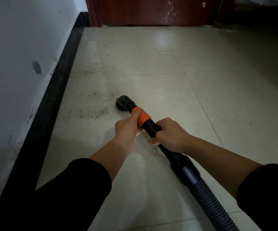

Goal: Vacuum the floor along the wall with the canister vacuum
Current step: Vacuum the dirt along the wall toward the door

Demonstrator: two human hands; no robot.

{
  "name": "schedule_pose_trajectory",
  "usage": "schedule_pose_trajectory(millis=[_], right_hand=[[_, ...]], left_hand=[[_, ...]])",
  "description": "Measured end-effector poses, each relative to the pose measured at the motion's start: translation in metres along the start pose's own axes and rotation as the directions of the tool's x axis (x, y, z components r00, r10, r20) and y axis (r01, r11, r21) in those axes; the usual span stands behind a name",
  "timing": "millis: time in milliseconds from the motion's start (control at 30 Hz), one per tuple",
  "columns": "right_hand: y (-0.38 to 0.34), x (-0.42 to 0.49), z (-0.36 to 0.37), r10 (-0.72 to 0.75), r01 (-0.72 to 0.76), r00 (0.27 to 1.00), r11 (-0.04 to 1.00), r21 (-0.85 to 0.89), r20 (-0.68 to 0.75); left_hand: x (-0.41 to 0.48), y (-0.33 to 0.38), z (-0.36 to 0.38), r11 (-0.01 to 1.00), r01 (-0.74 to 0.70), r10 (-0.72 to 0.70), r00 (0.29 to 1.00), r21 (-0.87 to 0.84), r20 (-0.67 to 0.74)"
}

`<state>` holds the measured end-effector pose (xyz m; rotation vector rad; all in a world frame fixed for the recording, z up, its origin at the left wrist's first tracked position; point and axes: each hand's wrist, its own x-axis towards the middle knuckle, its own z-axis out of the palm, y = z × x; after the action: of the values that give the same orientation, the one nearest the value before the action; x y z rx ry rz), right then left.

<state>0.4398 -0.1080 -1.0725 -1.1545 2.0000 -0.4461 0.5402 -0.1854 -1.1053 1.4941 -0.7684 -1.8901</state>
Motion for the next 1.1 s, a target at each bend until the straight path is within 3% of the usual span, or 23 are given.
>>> schedule_pose_trajectory(millis=[1100], right_hand=[[-0.039, -0.009, 0.034, -0.067, 0.068, 0.995, 0.998, -0.01, 0.078]], left_hand=[[-0.011, 0.009, -0.06, 0.998, -0.048, 0.044, 0.996, -0.046, -0.081]])
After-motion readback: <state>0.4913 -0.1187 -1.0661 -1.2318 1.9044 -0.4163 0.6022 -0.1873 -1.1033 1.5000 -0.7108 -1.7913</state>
